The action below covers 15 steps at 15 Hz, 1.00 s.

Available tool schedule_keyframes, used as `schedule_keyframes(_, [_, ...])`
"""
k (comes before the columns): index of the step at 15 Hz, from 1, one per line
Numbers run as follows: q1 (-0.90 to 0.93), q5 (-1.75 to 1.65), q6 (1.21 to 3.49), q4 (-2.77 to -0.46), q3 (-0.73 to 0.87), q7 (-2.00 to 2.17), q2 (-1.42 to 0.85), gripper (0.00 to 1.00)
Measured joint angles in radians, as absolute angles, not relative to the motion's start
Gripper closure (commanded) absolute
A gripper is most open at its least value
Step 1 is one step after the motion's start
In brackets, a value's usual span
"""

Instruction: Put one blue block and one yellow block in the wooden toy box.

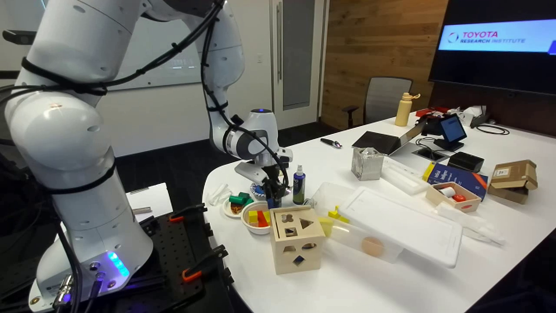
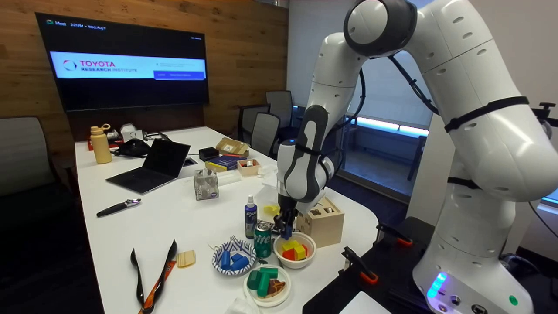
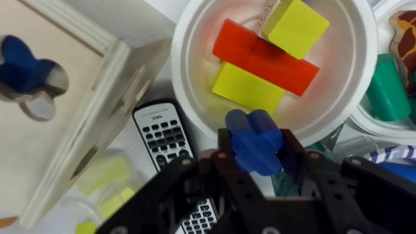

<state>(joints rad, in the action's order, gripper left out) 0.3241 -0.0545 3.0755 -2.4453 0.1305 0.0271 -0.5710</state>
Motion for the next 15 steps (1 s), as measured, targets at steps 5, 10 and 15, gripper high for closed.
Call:
schedule_keyframes(5, [0.176,0.012,2.931,-2.489,-0.022,0.030,-0.349,0.85])
schedule_keyframes(10, [0.135,0.025,2.712,-2.516,-0.001,0.215,-0.127,0.85])
schedule_keyframes(15, [0.085,-0.108,2.670,-2.577,0.061,0.463,-0.062,0.85])
